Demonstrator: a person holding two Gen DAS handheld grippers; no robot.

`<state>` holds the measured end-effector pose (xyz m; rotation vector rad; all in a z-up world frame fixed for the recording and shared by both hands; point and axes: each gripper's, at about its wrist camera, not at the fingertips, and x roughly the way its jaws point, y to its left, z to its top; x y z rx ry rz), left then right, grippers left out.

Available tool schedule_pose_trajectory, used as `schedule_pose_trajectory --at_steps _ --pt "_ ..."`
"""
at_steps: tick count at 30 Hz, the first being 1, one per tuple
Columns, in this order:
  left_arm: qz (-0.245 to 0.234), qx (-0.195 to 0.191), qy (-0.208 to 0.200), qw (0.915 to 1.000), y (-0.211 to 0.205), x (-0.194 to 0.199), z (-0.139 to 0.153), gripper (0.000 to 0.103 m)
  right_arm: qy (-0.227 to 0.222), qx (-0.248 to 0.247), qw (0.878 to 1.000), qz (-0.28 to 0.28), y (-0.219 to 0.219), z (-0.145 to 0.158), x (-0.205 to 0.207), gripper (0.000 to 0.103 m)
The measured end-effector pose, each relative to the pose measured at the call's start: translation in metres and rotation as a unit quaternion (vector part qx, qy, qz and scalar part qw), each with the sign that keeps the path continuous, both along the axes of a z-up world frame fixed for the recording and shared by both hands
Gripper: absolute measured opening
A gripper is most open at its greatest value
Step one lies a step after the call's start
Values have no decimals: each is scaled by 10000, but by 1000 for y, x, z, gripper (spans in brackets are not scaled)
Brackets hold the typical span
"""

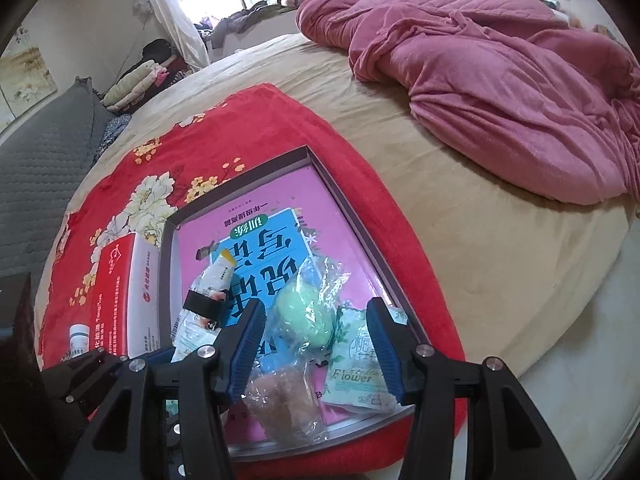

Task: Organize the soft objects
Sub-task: 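Open the right tool to release the green egg while the left tool releases the tissue pack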

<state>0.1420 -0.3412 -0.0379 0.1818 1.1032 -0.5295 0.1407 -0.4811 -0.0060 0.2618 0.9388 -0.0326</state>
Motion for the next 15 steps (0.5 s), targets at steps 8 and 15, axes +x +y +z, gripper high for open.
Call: schedule_pose_trajectory --at_steps 8,15 --pt "88 -56 -63 9999 5 -3 11 63 -89 -61 9999 -29 0 10 -7 58" --pt "131 -101 -125 9998 9 -8 20 76 -73 -104 9999 -96 -2 14 -13 61"
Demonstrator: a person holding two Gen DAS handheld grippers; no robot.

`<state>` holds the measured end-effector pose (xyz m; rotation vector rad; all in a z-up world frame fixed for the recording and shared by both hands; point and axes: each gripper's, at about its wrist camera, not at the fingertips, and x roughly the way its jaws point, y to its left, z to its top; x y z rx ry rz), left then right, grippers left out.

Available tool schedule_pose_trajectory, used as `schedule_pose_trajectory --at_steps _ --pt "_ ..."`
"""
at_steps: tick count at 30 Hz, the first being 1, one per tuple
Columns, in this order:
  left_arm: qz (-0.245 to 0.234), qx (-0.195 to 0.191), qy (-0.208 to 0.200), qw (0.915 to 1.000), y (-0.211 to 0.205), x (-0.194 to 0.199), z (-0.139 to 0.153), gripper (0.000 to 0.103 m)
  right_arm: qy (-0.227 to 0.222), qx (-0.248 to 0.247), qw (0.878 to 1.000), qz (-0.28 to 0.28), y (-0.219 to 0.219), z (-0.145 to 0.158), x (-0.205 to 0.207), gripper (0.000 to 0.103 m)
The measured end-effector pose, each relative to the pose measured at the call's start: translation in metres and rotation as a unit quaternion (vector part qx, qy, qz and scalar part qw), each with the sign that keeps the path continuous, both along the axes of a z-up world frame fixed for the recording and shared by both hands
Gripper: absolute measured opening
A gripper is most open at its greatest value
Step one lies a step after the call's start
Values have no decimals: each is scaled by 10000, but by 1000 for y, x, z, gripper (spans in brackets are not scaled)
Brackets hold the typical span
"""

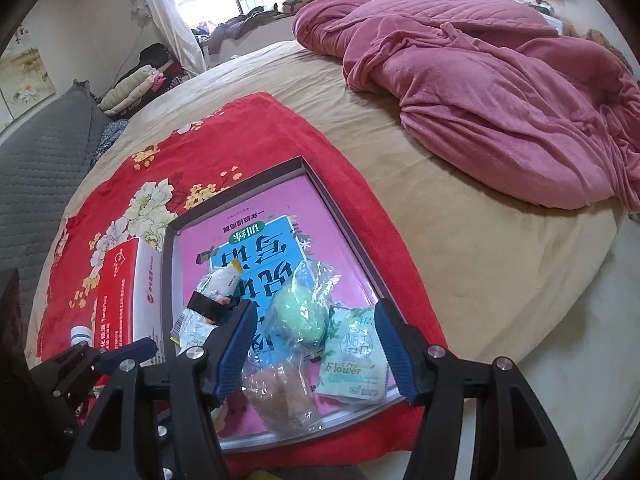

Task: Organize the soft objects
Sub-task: 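Open the right tool to release the green egg while the left tool releases the tissue pack, then move both open tools away from the tray back over the pile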

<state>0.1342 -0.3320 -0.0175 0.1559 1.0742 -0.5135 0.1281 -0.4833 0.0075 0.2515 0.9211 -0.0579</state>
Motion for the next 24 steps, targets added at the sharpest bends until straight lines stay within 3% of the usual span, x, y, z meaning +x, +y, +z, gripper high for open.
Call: schedule_pose_trajectory --at_steps 24 --pt "178 -265 -201 9993 34 -21 35 80 -176 -264 9994 -125 15 30 -25 67"
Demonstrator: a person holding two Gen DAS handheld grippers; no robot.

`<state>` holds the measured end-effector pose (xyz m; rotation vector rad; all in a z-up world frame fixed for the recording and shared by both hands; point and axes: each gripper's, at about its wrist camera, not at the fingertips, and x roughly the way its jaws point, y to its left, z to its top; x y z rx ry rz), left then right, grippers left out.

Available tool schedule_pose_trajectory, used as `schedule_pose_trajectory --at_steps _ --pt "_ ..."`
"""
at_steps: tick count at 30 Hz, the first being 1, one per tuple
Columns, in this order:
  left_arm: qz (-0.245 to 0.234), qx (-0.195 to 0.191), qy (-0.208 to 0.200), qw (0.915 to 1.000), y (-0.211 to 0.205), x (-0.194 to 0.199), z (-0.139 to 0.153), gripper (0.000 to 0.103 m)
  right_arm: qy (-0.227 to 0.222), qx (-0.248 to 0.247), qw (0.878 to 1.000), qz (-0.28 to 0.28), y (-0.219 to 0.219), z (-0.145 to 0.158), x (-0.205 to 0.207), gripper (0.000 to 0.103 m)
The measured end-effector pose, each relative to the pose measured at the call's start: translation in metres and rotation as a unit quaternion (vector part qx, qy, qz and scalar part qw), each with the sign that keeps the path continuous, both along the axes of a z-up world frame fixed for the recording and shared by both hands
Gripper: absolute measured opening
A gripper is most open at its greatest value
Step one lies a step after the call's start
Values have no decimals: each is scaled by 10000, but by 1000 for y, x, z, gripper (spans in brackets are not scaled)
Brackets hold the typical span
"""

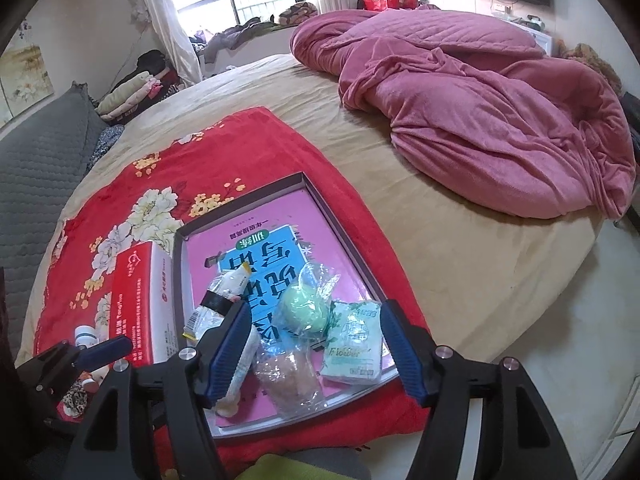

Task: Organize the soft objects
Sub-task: 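Move both open tools away from the tray back over the pile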

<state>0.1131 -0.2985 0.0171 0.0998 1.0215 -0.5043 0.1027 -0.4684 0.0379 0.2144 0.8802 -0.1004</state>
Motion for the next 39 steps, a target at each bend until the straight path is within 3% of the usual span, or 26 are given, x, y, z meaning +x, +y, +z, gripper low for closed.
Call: schedule_pose_trajectory --at_steps 5,28,39 --pt "100 -45 -76 9999 13 -6 9 80 -73 -32 10000 13 8 8 -6 72" --pt "608 -147 -346 9974 101 -37 43 80 -666 -131 9962 536 85 61 -25 75" --pt "1409 -110 -524 9886 192 -44 71 80 -913 -215 9903 1025 146 80 -26 75"
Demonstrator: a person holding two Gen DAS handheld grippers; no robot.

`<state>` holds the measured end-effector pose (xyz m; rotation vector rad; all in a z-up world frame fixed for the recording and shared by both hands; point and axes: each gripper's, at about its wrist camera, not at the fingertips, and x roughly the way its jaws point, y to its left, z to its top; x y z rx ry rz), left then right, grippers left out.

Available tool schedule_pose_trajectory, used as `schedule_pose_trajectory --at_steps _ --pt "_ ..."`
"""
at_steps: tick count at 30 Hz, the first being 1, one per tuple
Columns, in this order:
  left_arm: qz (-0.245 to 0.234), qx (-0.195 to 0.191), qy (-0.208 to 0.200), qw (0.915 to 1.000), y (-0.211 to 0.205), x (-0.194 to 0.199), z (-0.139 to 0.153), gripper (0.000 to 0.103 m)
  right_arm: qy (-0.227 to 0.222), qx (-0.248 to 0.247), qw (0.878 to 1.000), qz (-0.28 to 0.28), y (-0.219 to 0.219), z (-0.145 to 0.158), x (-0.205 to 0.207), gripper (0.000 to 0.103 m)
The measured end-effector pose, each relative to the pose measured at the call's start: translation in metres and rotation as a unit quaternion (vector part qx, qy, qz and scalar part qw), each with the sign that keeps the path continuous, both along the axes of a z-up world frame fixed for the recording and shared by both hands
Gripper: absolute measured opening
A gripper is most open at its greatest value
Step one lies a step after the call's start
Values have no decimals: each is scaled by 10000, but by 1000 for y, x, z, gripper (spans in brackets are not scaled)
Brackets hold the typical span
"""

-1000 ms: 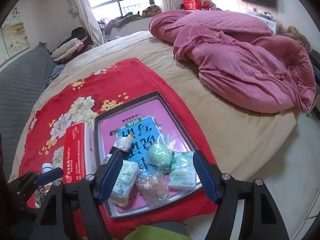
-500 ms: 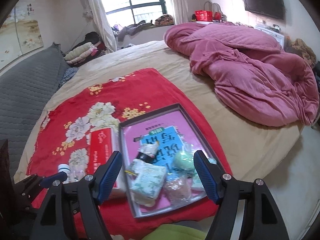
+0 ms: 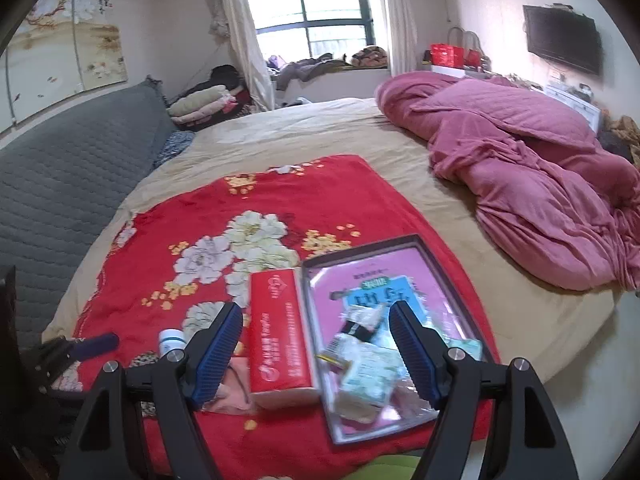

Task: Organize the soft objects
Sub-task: 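Move both open tools away from the tray back over the pile, then reach the left tool toward the leopard-print cloth while the right tool nears the bunny keychain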

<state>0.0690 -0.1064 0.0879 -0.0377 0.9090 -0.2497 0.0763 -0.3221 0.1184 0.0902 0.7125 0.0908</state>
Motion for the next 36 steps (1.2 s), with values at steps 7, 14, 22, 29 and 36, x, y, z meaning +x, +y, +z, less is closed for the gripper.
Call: schedule_pose_trajectory --at_steps 7,14,22,29,36 --pt "624 -138 -87 9979 66 -4 10 80 -3 -42 9994 358 38 3 3 75" --pt "950 -169 -64 9953 102 -13 6 80 -36 -143 9976 670 73 6 1 76" --pt "1072 -188 53 9940 124 -19 -6 80 15 -259 9947 995 106 1 -1 76" --pt "1314 -232 302 9906 147 -18 -29 80 356 -417 9899 1308 132 -31 -1 76" --pt "1473 -282 749 9858 163 -6 -74 80 881 -569 9814 1606 152 -83 1 76"
